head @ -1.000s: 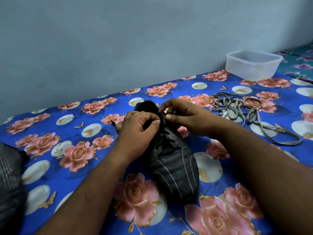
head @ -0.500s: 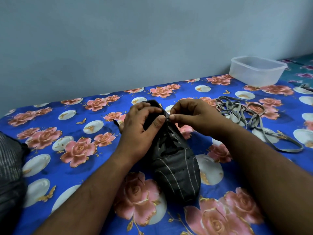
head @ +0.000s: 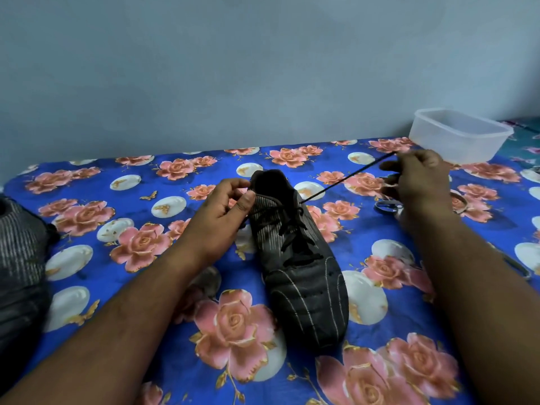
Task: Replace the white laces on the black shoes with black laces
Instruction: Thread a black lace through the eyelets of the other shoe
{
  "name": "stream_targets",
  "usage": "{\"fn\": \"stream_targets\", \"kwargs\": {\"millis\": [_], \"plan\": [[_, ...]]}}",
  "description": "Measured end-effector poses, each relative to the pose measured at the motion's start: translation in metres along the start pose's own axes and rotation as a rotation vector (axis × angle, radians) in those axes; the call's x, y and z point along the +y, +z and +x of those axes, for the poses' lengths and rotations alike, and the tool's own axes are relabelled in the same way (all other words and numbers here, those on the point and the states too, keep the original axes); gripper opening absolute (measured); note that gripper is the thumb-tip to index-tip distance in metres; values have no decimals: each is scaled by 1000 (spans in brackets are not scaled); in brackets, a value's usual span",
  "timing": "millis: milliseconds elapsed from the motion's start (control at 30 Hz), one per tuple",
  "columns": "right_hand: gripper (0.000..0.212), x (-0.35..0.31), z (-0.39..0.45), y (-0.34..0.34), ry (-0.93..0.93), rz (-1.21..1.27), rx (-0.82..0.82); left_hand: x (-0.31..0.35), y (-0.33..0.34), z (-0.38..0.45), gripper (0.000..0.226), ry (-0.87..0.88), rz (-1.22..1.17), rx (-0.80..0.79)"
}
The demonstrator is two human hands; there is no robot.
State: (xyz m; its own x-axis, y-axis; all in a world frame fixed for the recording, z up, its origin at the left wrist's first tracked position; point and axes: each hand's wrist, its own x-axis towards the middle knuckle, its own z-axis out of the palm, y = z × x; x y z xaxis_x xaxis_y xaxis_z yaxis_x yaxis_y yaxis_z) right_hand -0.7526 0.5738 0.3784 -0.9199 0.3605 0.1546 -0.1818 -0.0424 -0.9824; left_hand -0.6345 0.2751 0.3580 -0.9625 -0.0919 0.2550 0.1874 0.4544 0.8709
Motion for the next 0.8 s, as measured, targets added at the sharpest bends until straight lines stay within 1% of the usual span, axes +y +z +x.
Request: {"fn": "stream_targets", "kwargs": {"millis": [33, 67, 100, 133, 167, 233, 267, 300, 333, 400, 467, 533, 600, 667, 800], "plan": [[14, 6, 6, -3, -11, -71, 41, 3, 0, -1, 41, -28, -15, 5], [18, 10, 8, -4, -65, -171, 29, 5, 0, -1, 40, -43, -25, 4], [21, 12, 6, -4, -153, -298, -32, 7, -1, -2, 40, -40, -25, -12], [22, 13, 1, -1, -258, -420, -139, 7, -3, -3, 41, -21, -24, -37], [21, 12, -6, 2, -372, -502, -284, 8, -4, -4, 42, 4, -26, -70], [21, 4, -28, 13, -488, -545, -636, 10, -7, -6, 42, 27, -49, -142], [22, 1, -38, 18, -534, -556, -782, 9, -8, -6, 41, 33, -59, -166], [22, 2, -43, 21, -597, -577, -868, 9, -9, -6, 39, 37, -60, -179], [18, 2, -47, 23, -658, -590, -906, 8, -10, -5, 38, 39, -54, -182], [10, 3, -48, 24, -713, -573, -897, 9, -11, -6, 35, 46, -66, -175], [8, 3, -47, 23, -681, -542, -852, 12, -11, -7, 32, 62, -75, -156], [5, 3, -41, 20, -626, -533, -749, 13, -12, -7, 31, 77, -63, -149], [9, 4, -33, 17, -618, -532, -611, 14, -12, -7, 31, 93, -61, -144], [8, 5, -24, 13, -602, -539, -495, 14, -12, -7, 28, 99, -59, -135], [2, 11, -14, 7, -595, -634, -352, 17, -13, -8, 18, 110, -65, -93]]}}
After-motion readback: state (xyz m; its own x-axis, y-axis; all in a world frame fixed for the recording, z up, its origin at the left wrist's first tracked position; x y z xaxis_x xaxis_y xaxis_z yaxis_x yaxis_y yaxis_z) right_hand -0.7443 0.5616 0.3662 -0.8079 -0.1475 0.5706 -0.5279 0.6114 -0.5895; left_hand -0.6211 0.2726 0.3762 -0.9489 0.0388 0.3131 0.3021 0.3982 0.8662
